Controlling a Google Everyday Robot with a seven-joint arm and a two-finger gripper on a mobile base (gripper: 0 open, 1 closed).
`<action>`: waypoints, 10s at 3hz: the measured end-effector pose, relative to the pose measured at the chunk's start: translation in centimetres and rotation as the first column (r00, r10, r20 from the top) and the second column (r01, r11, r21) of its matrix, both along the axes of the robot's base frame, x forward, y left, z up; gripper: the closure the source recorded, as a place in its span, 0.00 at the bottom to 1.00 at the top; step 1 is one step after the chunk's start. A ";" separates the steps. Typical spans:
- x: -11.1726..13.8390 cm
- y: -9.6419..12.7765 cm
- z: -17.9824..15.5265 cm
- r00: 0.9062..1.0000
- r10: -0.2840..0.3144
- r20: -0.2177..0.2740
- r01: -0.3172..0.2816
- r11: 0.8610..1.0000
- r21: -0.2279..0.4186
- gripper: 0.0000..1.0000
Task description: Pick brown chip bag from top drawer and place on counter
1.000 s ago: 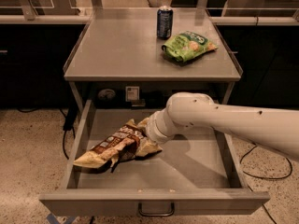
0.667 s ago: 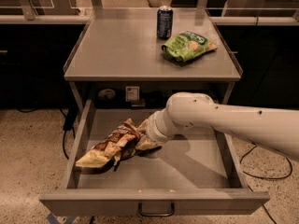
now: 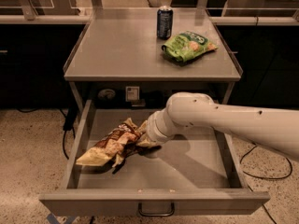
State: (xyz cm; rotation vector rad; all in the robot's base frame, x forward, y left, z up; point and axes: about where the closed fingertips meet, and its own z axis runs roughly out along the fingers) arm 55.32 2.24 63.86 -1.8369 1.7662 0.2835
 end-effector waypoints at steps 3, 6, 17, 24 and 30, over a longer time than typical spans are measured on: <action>-0.3 -0.1 7.2 0.999 0.019 0.047 -0.014 0.995 -0.103 1.00; -0.4 -0.2 19.7 0.985 0.075 0.155 -0.039 0.974 -0.225 1.00; 18.5 7.4 40.6 0.729 0.322 0.604 -0.225 0.946 -0.234 1.00; 23.1 -1.5 32.7 0.814 0.234 0.532 -0.162 0.970 -0.180 1.00; 23.1 -1.5 32.7 0.814 0.235 0.531 -0.162 0.970 -0.180 0.00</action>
Offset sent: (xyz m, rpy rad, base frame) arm -0.0054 0.0009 0.0514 -0.0891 -0.0169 0.0112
